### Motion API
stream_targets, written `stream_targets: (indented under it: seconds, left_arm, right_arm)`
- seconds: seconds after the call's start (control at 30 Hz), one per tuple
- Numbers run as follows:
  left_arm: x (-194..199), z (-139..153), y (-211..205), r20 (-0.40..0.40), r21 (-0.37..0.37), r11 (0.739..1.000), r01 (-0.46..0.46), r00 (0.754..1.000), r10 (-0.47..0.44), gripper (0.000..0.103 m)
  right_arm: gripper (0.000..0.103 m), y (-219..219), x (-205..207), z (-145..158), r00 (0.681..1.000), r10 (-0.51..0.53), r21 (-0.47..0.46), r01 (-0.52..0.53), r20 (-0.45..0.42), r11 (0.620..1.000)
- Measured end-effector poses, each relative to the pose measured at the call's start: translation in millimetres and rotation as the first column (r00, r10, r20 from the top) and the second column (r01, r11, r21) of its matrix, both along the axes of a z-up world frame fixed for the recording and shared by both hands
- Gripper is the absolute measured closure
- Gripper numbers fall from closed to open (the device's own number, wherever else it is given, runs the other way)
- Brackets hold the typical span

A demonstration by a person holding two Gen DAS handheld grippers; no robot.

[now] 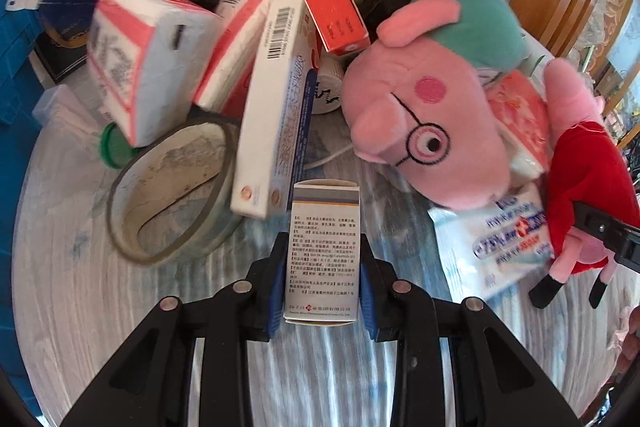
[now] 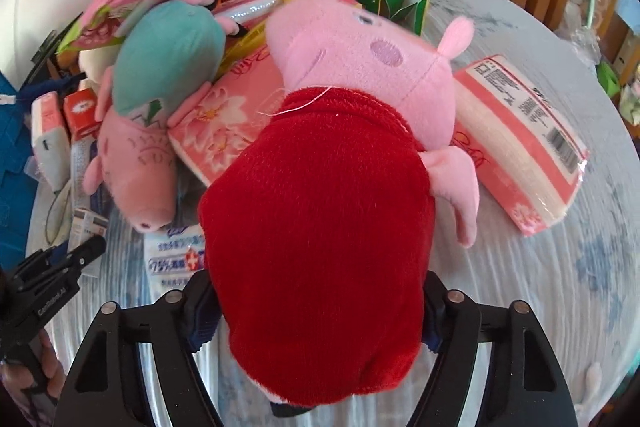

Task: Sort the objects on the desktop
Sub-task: 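Lift and carry the medicine box and pig plush over the blue crate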

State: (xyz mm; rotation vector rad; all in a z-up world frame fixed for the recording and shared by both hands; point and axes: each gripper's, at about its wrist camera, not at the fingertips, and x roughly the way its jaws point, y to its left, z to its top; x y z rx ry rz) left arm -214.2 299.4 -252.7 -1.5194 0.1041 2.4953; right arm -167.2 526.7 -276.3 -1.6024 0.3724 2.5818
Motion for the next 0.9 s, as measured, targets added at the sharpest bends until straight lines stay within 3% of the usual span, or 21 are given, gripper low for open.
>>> stream_targets:
  seconds: [0.27,0.3,0.53,0.73,0.9]
  left_arm:
    - [56.4,37.5,-8.8,-0.088,0.021,1.000,-0.011,0.996,0.013,0.073]
    - [39.8,42.5,-9.0,-0.104,0.025,1.000,-0.012,0.995,0.014,0.073]
    - [68.1,81.5,-34.9,-0.266,0.044,0.998,-0.040,0.963,0.050,0.073]
    - [102.6,145.5,-77.5,-0.407,0.059,0.993,-0.100,0.906,0.116,0.073]
    - [139.3,193.7,-124.4,-0.523,0.054,0.984,-0.168,0.835,0.171,0.073]
  right_arm:
    - [0.029,-15.4,41.9,39.8,0.997,0.030,0.005,-0.030,-0.075,1.000]
    - [0.029,-16.9,47.1,45.9,0.995,0.039,0.008,-0.039,-0.089,0.999]
    - [0.029,-51.7,72.2,101.2,0.970,0.108,0.071,-0.094,-0.218,0.993]
    - [0.029,-99.1,99.3,160.4,0.914,0.187,0.125,-0.151,-0.361,0.981]
    - [0.028,-152.0,113.3,196.9,0.848,0.272,0.149,-0.229,-0.455,0.962]
